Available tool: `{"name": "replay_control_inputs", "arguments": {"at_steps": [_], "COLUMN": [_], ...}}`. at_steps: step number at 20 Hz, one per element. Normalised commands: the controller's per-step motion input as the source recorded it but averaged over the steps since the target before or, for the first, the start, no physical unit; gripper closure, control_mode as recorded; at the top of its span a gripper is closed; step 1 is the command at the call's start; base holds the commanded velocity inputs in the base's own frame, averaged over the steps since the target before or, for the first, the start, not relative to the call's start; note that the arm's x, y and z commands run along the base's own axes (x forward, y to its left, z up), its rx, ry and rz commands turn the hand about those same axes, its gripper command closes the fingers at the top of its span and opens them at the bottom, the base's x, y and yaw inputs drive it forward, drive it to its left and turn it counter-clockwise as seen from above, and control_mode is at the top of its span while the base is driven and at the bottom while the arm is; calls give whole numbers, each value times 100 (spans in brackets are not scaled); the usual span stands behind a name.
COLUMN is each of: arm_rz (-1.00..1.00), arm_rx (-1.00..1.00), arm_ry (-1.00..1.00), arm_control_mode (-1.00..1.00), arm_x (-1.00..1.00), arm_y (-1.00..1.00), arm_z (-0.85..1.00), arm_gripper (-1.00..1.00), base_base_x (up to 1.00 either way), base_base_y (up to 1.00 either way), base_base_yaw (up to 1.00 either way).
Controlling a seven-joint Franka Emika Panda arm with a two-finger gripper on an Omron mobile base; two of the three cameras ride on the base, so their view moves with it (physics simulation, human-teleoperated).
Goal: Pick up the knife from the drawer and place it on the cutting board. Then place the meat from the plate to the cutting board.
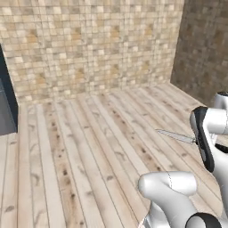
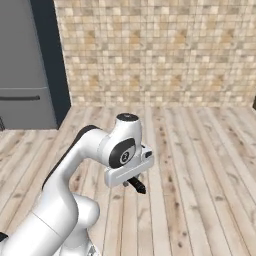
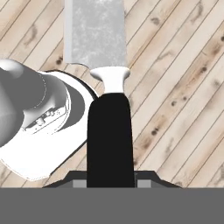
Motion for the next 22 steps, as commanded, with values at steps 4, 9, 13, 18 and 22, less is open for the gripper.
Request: {"name": "replay_control_inputs", "arguments": {"at_steps": [4,9,13,18,22], "arm_rz": [0,0,0,0,0], "arm_rx": [0,0,0,0,0], "arm_ry": [0,0,0,0,0], "arm_control_mode": [100,100,100,100,100], "arm_x": [0,0,0,0,0], "arm_y": [0,0,0,0,0], "arm_z": [0,0,0,0,0], "arm_gripper": [100,100,100,100,100], "base_base_x": [32,49,65,66,67], "base_base_y": [30,17,6,8,6], "base_base_yaw": [48,47,45,44,45]}}
